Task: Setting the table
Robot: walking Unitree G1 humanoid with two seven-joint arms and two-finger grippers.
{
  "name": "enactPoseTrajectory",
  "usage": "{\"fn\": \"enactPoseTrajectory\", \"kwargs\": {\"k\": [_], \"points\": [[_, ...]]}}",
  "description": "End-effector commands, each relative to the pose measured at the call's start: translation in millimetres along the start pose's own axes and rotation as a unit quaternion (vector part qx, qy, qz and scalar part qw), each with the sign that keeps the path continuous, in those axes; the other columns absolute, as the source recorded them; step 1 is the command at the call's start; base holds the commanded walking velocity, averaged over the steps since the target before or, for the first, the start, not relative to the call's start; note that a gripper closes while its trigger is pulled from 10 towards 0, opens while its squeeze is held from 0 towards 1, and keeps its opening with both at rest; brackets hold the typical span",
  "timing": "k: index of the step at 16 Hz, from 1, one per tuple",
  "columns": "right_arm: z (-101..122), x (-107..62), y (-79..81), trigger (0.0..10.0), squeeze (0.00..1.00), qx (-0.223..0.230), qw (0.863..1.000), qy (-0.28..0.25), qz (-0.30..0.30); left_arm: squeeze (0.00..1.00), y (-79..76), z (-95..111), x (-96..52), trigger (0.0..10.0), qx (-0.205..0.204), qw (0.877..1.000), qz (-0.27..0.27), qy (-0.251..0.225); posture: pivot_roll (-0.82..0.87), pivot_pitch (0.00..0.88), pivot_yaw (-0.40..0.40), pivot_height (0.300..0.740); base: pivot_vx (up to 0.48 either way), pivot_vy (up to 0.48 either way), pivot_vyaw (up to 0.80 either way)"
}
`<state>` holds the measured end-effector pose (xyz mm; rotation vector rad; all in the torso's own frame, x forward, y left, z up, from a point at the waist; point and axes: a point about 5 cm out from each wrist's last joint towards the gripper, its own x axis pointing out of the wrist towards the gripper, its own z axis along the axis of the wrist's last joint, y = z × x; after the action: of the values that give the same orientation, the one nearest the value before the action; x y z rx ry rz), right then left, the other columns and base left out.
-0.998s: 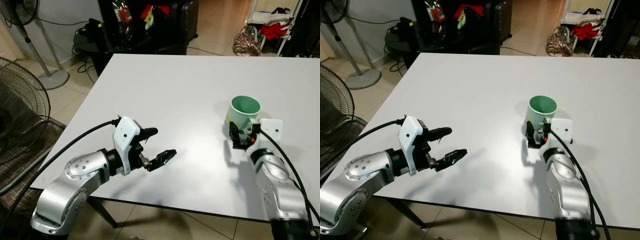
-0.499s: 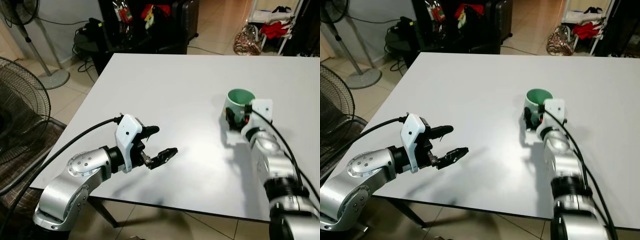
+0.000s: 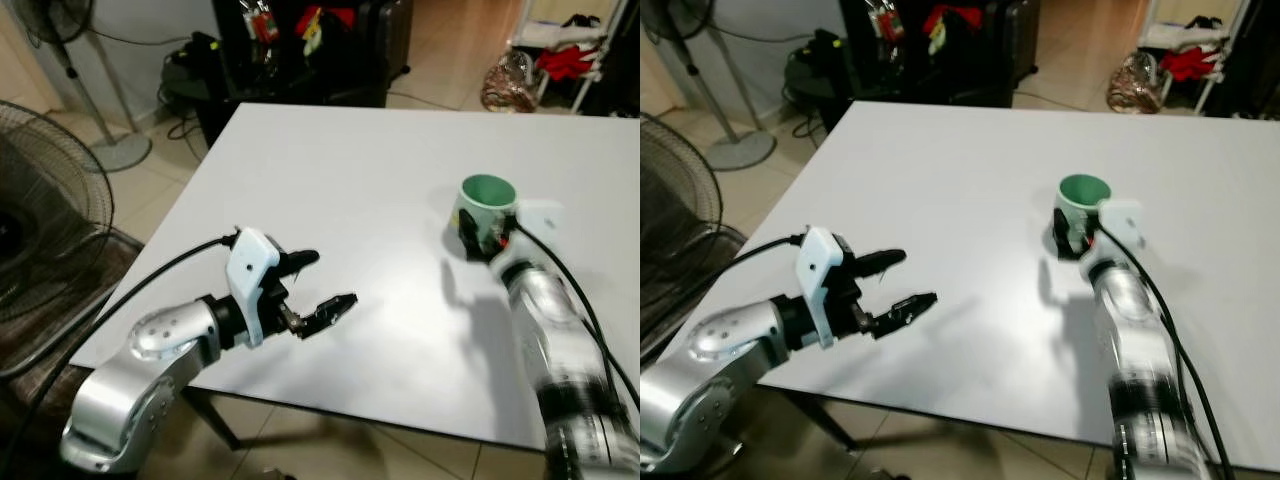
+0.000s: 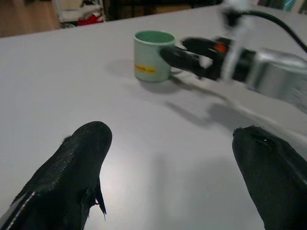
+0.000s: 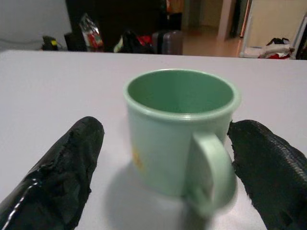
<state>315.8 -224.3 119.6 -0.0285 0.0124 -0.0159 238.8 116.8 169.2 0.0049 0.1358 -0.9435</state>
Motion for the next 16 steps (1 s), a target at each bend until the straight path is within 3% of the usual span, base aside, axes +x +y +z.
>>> {"fn": "enactPoseTrajectory", "kwargs": {"k": [1,3,4,5,7,8,10,16], "points": [[14,-7.4,1.7,10.0,0.0,0.007,1.0,-0.023,0.005,0.0,0.5,3,-4.5,10.0,-0.005,1.0,0.01,-0.004,-0.05,0.023,0.101,0.74,0.0,0.0,0.0],[27,-35.9,1.2,10.0,0.0,0.006,0.999,-0.047,-0.004,0.0,-1.7,3,-8.2,10.0,-0.013,0.999,0.033,-0.009,-0.07,0.014,0.113,0.74,0.0,0.0,0.0],[30,-42.0,2.2,10.0,0.0,0.013,0.999,-0.048,-0.006,0.0,-2.1,5,-9.0,10.0,-0.014,0.999,0.042,-0.013,-0.07,0.014,0.113,0.74,0.0,0.0,0.0],[41,-58.4,12.8,10.0,0.0,0.03,0.998,-0.059,0.003,0.0,-2.7,10,-12.1,10.0,0.0,0.996,0.085,-0.029,-0.09,0.006,0.123,0.74,0.0,0.0,0.0],[44,-83.4,52.3,10.0,0.0,0.045,0.996,-0.044,0.058,0.0,10.3,9,-18.3,10.0,0.008,0.971,0.235,-0.044,-0.09,0.0,0.121,0.74,0.0,0.0,0.0],[38,-87.6,63.0,10.0,0.0,0.043,0.996,-0.026,0.07,0.0,15.3,6,-23.9,10.0,0.027,0.957,0.285,-0.05,-0.08,0.0,0.102,0.74,0.0,0.0,0.0],[35,-89.5,69.8,10.0,0.0,0.035,0.997,-0.005,0.076,0.0,17.7,-1,-32.8,10.0,0.024,0.944,0.328,-0.04,-0.07,0.0,0.081,0.74,0.0,0.0,0.0],[44,-75.3,73.8,10.0,0.0,0.029,0.993,0.004,0.115,0.0,15.3,1,-45.8,10.0,0.034,0.925,0.375,-0.044,-0.05,0.0,0.022,0.74,0.0,-0.442,0.0]]}}
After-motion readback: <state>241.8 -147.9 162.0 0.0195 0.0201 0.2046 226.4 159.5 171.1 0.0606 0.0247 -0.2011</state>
